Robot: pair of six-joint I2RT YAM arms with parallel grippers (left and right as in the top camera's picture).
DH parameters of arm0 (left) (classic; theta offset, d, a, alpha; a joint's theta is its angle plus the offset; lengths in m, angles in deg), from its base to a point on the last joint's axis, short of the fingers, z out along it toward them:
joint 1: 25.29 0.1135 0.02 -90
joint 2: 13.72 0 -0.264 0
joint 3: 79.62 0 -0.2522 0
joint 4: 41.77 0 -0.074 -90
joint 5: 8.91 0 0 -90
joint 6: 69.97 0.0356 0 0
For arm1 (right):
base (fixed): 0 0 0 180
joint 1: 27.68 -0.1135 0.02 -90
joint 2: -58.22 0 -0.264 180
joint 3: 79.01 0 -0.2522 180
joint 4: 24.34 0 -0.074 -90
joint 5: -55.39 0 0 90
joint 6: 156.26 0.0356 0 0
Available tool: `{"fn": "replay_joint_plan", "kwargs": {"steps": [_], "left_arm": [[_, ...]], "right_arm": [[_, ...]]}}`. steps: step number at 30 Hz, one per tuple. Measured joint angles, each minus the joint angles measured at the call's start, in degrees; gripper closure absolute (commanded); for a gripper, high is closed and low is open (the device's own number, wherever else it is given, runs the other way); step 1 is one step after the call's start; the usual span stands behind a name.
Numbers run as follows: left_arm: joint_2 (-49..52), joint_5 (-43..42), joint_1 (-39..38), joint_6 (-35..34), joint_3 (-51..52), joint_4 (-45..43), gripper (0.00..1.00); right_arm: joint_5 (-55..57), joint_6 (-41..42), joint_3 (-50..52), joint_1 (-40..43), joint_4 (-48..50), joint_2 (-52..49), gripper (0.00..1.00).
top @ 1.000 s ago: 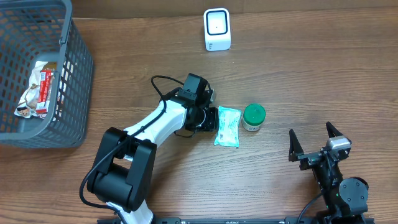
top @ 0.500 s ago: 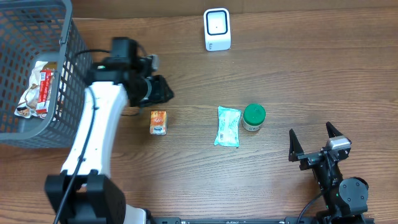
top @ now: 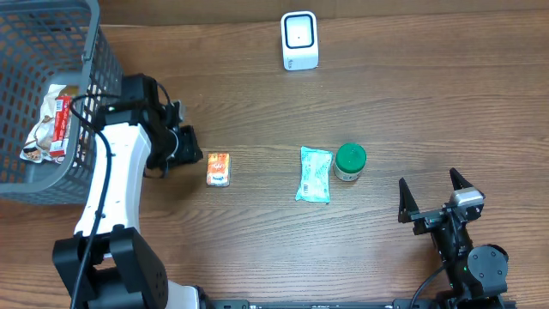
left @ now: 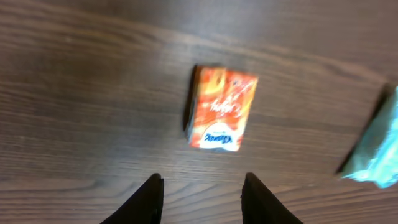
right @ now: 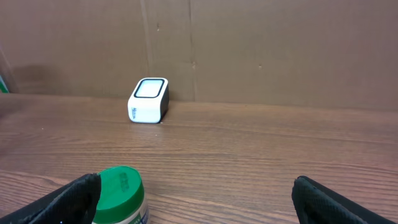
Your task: Scan the item barcode
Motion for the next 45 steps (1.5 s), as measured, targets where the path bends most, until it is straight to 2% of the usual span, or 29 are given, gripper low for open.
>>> {"fn": "replay_joint_plan", "kwargs": {"steps": [1,4,11,15,26,40,45], "left_arm": [[0.0,0.2,0.0,0.2,1.0,-0.4,0.79],[0.1,0.2,0.0,1.0,4.7,-3.4,0.82],[0.5,-4.0,0.0,2.9,12.9,-15.5,0.77],[1.4,-7.3,0.0,5.6,14.9,-19.0,0.77],[7.5,-9.4,0.0,9.8,15.0,-22.2,0.71],[10.4,-9.9,0.2,10.2,15.0,-23.5,0.78],[10.7,-9.7,0.2,10.2,13.4,-21.1,0.71]], "right_arm": [[0.0,0.0,0.0,0.0,0.0,0.0,0.00],[0.0,0.0,0.0,0.0,0.0,0.0,0.00],[0.0,0.0,0.0,0.0,0.0,0.0,0.00],[0.0,0.0,0.0,0.0,0.0,0.0,0.00],[0.0,0.0,0.0,0.0,0.0,0.0,0.00],[0.0,0.0,0.0,0.0,0.0,0.0,0.00],[0.0,0.0,0.0,0.0,0.0,0.0,0.00]]}}
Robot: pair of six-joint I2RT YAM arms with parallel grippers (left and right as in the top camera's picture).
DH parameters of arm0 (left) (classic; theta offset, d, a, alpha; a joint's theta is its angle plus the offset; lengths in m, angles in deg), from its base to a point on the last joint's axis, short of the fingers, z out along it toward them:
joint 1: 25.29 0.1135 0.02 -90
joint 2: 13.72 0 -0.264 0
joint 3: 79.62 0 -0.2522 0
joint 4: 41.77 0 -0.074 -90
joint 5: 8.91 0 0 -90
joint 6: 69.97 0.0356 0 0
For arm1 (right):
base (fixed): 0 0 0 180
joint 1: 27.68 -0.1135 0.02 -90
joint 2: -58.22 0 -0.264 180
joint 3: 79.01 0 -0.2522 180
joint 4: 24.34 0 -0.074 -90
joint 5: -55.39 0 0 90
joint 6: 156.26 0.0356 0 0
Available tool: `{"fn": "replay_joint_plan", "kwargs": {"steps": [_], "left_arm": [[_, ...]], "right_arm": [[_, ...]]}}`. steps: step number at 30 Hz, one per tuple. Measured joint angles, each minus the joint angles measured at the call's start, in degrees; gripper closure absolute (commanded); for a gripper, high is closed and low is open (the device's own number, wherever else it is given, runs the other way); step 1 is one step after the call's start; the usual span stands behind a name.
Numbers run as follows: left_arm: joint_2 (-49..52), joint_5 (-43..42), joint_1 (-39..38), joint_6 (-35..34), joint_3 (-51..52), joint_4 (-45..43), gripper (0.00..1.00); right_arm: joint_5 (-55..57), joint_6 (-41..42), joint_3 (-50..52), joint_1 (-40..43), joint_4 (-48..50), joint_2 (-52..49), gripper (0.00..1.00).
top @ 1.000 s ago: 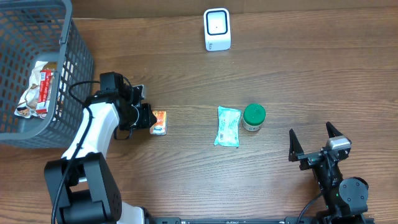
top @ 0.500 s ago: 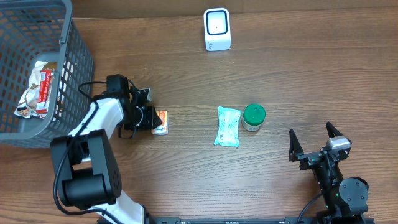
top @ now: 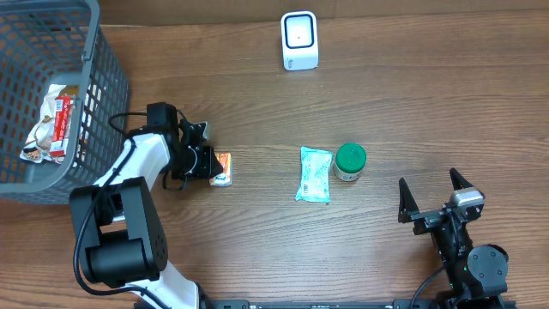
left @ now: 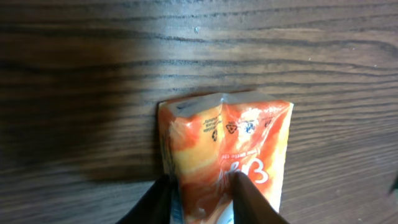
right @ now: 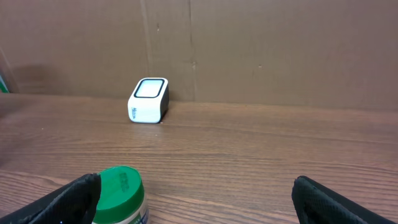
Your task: Scan the item barcode
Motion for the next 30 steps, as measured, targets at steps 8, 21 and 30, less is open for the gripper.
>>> {"fn": "replay_joint_plan", "kwargs": {"steps": [8,21,30], "left_arm": [[0.6,-0.7,0.0,0.0,-11.0,9.9,0.66],[0.6,4.9,0.0,-2.2,-9.4,8.8,0.64],[0.8,4.9,0.0,-2.6,-6.1,7.1,0.76]], "right_arm": [[0.0,0.0,0.0,0.0,0.0,0.0,0.00],[0.0,0.0,0.0,0.0,0.0,0.0,0.00],[0.0,0.0,0.0,0.0,0.0,0.0,0.00]]}}
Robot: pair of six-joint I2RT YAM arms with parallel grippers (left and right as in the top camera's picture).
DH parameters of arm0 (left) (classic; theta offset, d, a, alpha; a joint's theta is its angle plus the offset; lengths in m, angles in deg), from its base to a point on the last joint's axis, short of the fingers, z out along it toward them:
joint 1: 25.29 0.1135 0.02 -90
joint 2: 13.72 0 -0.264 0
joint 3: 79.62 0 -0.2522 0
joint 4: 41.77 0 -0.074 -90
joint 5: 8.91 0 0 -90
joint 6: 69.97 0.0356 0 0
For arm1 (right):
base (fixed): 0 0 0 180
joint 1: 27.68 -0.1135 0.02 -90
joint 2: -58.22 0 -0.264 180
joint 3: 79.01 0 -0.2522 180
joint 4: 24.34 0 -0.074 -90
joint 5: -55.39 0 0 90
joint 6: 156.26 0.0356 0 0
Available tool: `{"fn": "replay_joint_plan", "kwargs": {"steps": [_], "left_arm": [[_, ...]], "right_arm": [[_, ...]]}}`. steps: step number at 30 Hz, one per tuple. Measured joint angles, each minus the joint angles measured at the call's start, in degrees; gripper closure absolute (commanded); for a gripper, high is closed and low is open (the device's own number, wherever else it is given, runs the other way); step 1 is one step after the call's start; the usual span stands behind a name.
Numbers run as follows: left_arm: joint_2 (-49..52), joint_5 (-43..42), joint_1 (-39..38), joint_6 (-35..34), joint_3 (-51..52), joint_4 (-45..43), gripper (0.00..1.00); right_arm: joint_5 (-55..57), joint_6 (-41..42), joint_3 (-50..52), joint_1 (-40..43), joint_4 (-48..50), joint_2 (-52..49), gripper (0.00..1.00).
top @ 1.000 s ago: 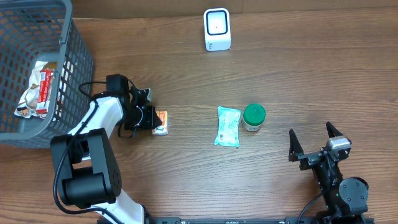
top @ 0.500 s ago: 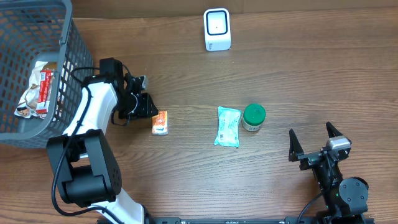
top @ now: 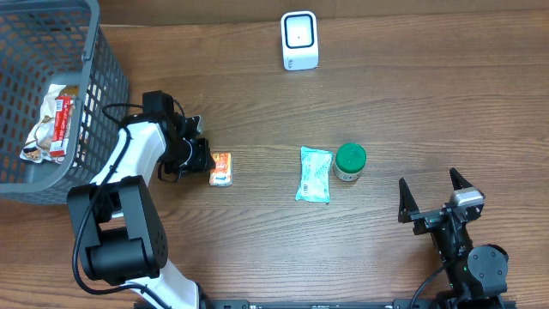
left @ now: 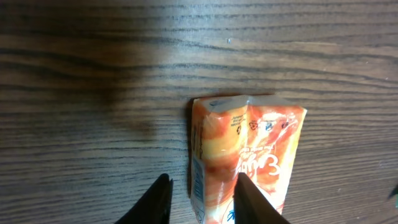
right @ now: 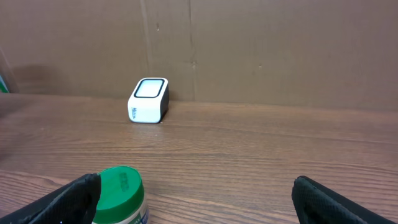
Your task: Scan the item barcode
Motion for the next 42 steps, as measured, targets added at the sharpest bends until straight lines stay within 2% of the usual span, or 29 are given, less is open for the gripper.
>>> {"fn": "replay_joint_plan", "kwargs": {"steps": [11,29,39,41,42], "left_arm": [[0.2,-1.4,0.0,0.0,0.0,-0.9,0.75],[1.9,-1.7,0.0,0.0,0.3,-1.3,0.85],[2.1,-2.3,0.0,0.0,1.8,-2.7,0.84],[2.1,-2.6,0.0,0.0,2.2,-3.3,0.87],[2.1,-2.9,0.0,-0.1,2.3,-3.5,0.95]], "right_arm": [[0.0,0.0,0.0,0.0,0.0,0.0,0.00],[0.0,0.0,0.0,0.0,0.0,0.0,0.00],[0.0,0.0,0.0,0.0,0.0,0.0,0.00],[0.0,0.0,0.0,0.0,0.0,0.0,0.00],[0.0,0.0,0.0,0.0,0.0,0.0,0.00]]}}
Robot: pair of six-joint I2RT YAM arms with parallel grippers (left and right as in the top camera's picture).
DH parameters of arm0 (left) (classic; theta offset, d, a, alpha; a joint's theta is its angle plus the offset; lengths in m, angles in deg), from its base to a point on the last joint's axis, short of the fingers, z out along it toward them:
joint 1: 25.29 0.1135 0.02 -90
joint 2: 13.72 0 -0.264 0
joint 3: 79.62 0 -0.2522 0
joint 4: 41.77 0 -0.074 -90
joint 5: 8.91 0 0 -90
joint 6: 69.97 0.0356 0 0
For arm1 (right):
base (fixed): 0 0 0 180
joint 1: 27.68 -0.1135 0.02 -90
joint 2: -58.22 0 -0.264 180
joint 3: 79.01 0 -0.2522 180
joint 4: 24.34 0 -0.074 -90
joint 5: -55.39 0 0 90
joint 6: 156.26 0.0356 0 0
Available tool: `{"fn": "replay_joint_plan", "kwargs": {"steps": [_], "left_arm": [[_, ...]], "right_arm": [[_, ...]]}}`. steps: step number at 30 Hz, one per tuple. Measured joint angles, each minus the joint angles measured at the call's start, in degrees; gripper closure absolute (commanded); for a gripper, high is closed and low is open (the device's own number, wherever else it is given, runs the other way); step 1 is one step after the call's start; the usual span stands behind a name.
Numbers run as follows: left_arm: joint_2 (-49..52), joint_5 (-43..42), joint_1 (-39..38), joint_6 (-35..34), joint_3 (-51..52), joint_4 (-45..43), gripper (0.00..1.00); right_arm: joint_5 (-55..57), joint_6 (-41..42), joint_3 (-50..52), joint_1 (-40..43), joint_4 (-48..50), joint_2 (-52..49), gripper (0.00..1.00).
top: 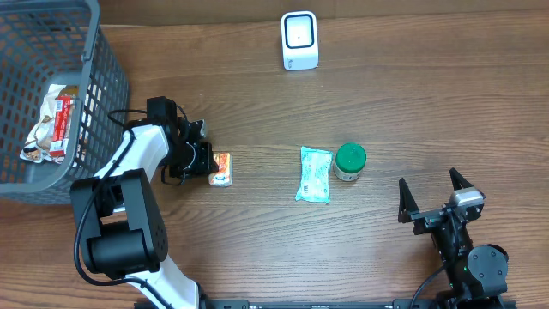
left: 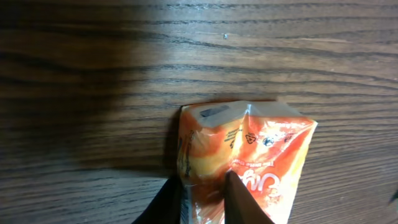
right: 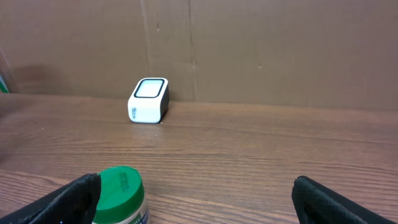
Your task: Scan the item barcode
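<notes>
The orange tissue packet [top: 221, 168] lies on the wooden table left of centre. My left gripper [top: 206, 163] is low at its left end. In the left wrist view the fingers [left: 171, 199] pinch the near corner of the orange packet [left: 261, 149], whose wrapper is creased between them; the left gripper [left: 200, 183] is shut on it. The white barcode scanner [top: 299, 39] stands at the far edge, also seen as the scanner [right: 148, 100] from the right wrist. My right gripper [top: 427, 187] rests open at the front right, the gripper [right: 196, 190] holding nothing.
A teal packet [top: 315, 174] and a green-lidded jar [top: 350, 160] lie mid-table; the jar [right: 121, 190] sits by my right gripper's left finger. A grey wire basket [top: 105, 73] with snack packs stands at the far left, close behind the left arm.
The left fingers have come closer together and now pinch the orange packet's near corner, which has creased. The packet sits slightly nearer the camera. The right arm has not moved.
First the left gripper hung open, back from the flat orange packet. Then it was low with the packet's end between its fingers. Then the fingers stood open just short of the packet. Now they pinch its corner. The right arm stayed still throughout.
</notes>
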Motion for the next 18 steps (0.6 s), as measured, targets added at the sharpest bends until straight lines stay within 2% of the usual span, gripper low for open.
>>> {"fn": "replay_joint_plan", "kwargs": {"steps": [7,11,15,18], "left_arm": [[0.0,-1.0,0.1,-0.9,0.0,0.3,0.96],[0.0,-0.4,0.0,-2.0,-2.6,5.0,0.96],[-1.9,3.7,-1.5,-5.2,-7.9,6.7,0.96],[-6.5,9.7,-5.8,-7.8,-9.8,6.7,0.96]], "right_arm": [[0.0,0.0,0.0,0.0,0.0,0.0,0.00],[0.0,0.0,0.0,0.0,0.0,0.0,0.00],[0.0,0.0,0.0,0.0,0.0,0.0,0.00],[0.0,0.0,0.0,0.0,0.0,0.0,0.00]]}}
